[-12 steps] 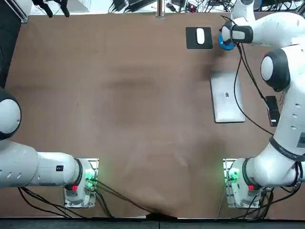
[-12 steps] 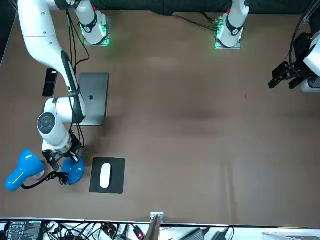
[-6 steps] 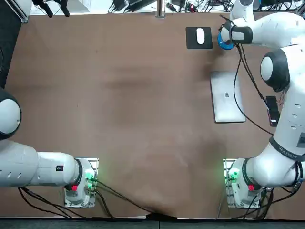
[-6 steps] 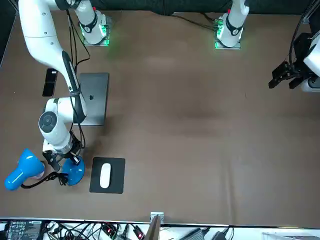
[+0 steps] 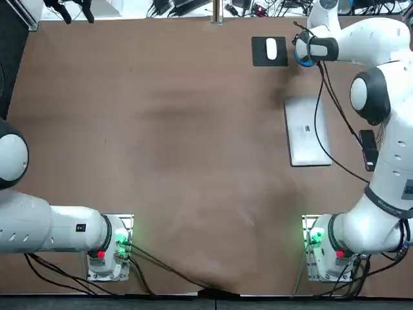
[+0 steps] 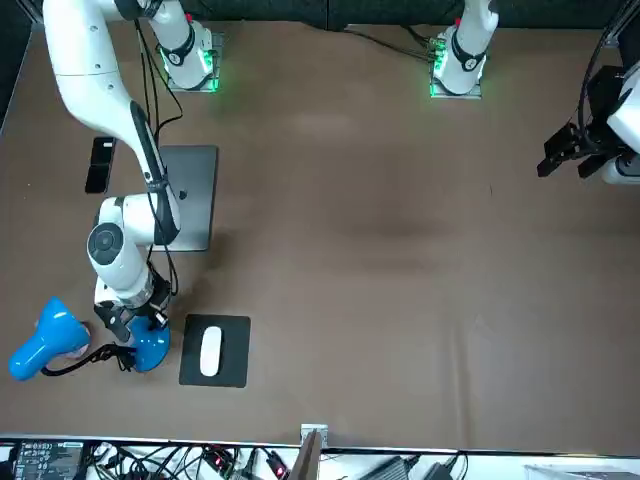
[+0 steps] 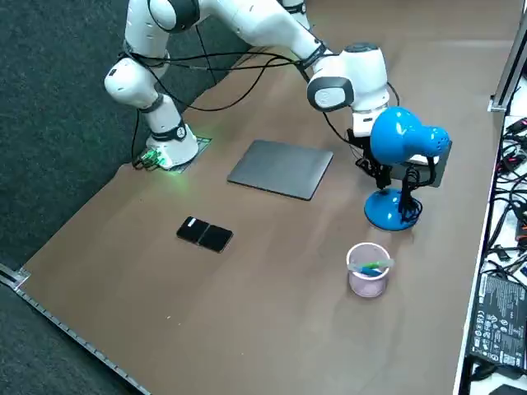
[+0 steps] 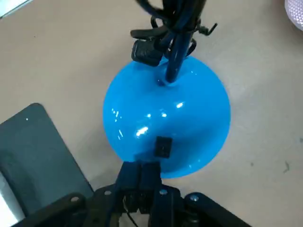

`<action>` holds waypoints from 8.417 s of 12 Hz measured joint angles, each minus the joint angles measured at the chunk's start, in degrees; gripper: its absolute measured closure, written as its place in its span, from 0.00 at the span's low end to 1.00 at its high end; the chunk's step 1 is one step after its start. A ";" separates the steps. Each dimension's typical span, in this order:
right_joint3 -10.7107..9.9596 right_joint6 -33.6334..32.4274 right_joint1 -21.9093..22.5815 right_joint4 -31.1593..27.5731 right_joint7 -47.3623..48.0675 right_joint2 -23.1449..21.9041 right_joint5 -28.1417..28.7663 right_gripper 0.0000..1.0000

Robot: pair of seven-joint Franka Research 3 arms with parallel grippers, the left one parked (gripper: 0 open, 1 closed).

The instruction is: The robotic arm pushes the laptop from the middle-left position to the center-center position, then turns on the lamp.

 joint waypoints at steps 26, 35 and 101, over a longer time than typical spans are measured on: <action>-5.77 2.62 5.16 -0.01 -0.12 1.05 -4.20 0.98; -8.40 2.66 6.79 -0.01 -0.22 1.10 -4.44 0.98; -9.11 1.84 8.87 0.85 1.27 1.97 -4.43 0.98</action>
